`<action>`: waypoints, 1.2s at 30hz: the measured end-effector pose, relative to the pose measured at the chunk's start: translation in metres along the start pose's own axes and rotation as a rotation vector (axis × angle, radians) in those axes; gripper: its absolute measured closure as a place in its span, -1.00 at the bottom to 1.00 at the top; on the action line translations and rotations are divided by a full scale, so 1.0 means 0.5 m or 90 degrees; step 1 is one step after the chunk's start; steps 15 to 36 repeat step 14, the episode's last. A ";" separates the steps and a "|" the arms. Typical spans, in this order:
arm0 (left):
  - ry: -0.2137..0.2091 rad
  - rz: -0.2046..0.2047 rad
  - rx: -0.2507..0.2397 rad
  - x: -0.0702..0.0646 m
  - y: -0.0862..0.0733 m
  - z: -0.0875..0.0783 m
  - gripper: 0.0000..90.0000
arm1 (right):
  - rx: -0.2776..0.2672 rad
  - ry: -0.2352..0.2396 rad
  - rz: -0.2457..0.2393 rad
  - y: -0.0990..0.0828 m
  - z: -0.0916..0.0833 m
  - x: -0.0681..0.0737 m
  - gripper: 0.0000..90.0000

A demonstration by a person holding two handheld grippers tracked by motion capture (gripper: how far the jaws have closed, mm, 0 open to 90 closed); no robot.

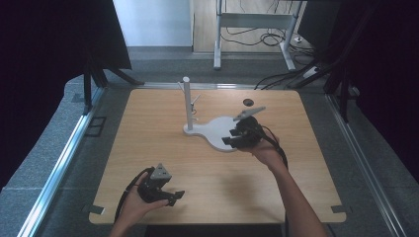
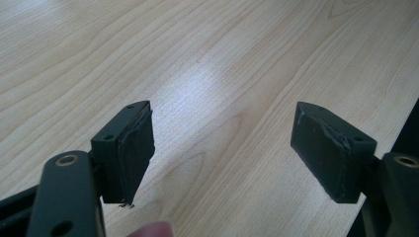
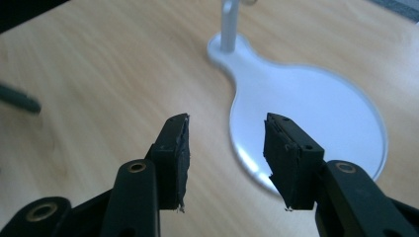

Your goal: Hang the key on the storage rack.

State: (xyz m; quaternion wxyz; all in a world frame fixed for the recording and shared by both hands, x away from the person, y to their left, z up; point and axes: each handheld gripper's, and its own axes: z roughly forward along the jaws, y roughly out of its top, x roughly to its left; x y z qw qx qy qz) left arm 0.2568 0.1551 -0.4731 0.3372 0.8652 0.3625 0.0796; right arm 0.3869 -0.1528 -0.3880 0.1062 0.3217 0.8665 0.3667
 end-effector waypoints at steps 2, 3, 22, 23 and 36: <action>0.000 -0.001 0.001 -0.002 0.000 0.002 -0.44 | -0.003 0.002 0.000 -0.038 -0.005 0.005 0.15; 0.002 0.000 0.003 -0.002 0.001 0.003 -0.44 | -0.004 0.004 0.002 -0.056 -0.007 0.007 0.14; -0.006 0.009 0.007 -0.016 0.006 0.019 -0.44 | -0.069 -0.022 0.046 -0.160 -0.015 0.020 0.02; -0.006 0.009 0.007 -0.016 0.006 0.019 -0.44 | -0.069 -0.022 0.046 -0.160 -0.015 0.020 0.02; -0.006 0.009 0.007 -0.016 0.006 0.019 -0.44 | -0.069 -0.022 0.046 -0.160 -0.015 0.020 0.02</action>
